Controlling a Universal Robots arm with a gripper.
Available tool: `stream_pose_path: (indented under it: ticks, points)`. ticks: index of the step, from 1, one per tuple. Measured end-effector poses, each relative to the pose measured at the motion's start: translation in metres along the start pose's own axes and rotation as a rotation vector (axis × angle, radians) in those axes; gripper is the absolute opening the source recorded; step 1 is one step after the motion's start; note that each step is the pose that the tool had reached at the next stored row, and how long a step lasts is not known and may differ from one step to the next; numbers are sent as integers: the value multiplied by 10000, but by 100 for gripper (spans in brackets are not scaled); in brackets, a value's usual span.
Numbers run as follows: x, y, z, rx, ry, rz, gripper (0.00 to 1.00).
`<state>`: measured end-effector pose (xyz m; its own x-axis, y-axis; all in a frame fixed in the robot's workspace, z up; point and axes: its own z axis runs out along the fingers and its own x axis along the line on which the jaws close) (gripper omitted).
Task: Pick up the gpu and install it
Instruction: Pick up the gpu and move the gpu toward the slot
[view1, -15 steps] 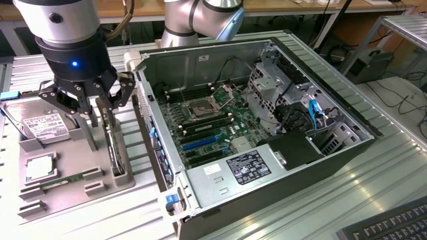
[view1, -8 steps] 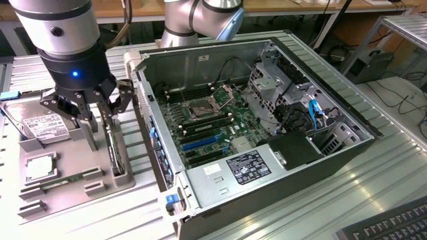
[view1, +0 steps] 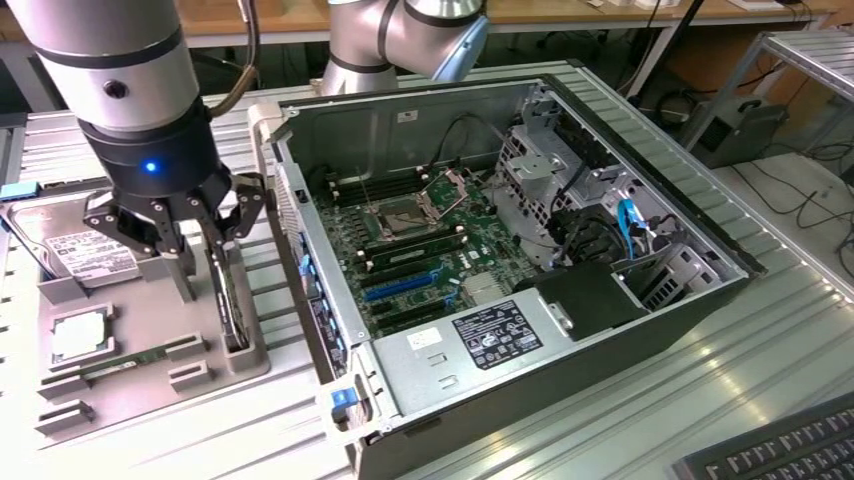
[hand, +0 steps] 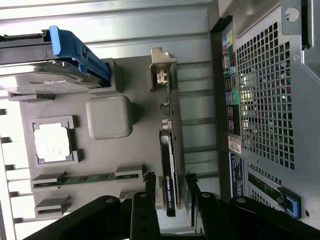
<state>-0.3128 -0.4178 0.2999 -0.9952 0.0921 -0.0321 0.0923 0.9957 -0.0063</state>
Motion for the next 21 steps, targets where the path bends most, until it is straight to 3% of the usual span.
stream_pose_path:
  ticks: [11, 21]
  points:
    - [21, -1, 177, -10, -97, 6, 36]
    - [21, 9, 310, -12, -146, 7, 36]
